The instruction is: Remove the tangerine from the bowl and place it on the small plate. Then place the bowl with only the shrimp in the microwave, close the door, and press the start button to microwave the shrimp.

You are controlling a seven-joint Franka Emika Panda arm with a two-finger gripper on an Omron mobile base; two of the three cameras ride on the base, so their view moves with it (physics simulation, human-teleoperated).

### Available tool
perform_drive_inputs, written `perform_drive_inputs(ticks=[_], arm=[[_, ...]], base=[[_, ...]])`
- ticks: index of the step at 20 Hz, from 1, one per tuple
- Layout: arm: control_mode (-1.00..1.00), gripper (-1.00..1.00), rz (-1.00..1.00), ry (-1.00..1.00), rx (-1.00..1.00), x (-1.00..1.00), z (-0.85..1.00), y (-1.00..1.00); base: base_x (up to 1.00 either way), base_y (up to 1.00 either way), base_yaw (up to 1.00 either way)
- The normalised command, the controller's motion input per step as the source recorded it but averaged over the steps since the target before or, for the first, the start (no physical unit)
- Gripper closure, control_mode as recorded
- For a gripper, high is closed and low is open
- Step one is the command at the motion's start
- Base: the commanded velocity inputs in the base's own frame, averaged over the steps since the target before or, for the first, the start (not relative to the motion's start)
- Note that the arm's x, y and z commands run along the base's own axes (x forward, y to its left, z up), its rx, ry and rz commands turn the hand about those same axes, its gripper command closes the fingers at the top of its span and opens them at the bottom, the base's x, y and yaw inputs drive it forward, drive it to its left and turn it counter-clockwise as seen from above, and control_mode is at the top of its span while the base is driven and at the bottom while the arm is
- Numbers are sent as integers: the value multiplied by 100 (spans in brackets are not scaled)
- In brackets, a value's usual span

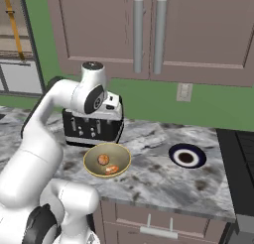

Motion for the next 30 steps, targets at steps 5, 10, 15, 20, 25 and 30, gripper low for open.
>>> perform_drive_inputs(ticks=[5,10,15,20,25,30], arm=[[-100,-100,2,6,-3,-17,-100,-8],[-100,-100,1,1,0,0,-60,8],[-100,-100,1,2,0,0,-22,0],[-100,-100,0,7,0,0,-26,0],[-100,-100,0,4,0,11,-18,0],[-100,-100,1,0,0,30,-15,1]], base=[[0,0,0],[0,0,0],[0,0,0],[0,0,0],[0,0,0],[0,0,0]])
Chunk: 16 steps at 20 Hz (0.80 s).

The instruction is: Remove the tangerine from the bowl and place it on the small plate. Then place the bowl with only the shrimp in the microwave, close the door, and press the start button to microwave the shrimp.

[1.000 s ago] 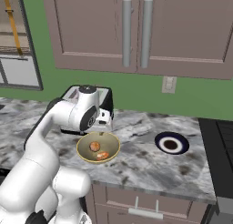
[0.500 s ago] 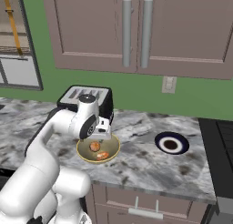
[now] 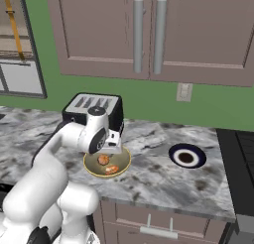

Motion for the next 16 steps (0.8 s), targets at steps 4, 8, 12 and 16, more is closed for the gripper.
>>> perform_drive_inputs(ticks=[4,8,12,16], arm=[[-100,-100,2,1,0,24,-28,0],[-100,-100,0,3,0,24,-39,5],[-100,-100,0,5,0,28,-38,4],[-100,-100,2,3,0,12,-23,0]], base=[[0,0,0],[0,0,0],[0,0,0],[0,0,0]])
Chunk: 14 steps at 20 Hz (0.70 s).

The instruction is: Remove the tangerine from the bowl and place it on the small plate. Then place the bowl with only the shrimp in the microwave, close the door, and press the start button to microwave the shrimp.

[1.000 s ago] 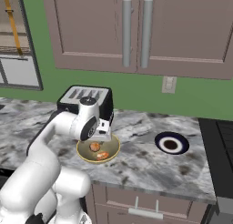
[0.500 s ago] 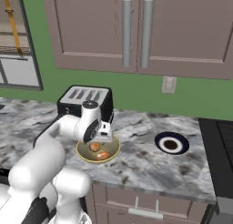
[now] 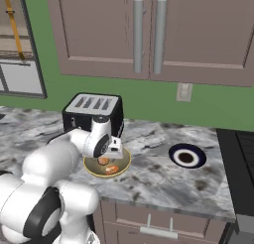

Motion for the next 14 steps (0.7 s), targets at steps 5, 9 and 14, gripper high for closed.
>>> perform_drive_inputs(ticks=[5,9,14], arm=[[-100,-100,1,8,0,5,-24,0],[-100,100,1,8,0,2,-18,1],[-100,100,0,0,-1,0,0,3]], base=[[0,0,0],[0,0,0],[0,0,0]])
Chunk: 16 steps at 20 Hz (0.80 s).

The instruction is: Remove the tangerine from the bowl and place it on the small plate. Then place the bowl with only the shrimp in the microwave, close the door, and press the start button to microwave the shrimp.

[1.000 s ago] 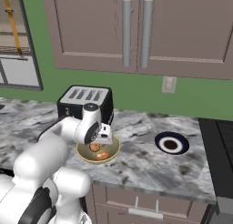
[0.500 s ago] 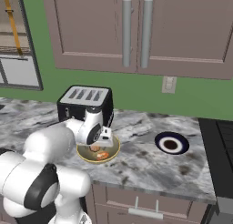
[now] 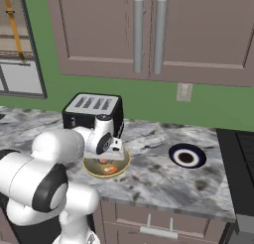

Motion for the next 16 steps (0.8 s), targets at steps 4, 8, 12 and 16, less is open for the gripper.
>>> perform_drive_inputs(ticks=[4,8,12,16], arm=[[-100,100,0,-3,-4,-11,36,1],[-100,100,-1,-1,-4,-26,69,-7],[-100,100,-7,0,0,-32,77,-45],[-100,100,-10,0,0,-25,55,-84]], base=[[0,0,0],[0,0,0],[0,0,0],[0,0,0]])
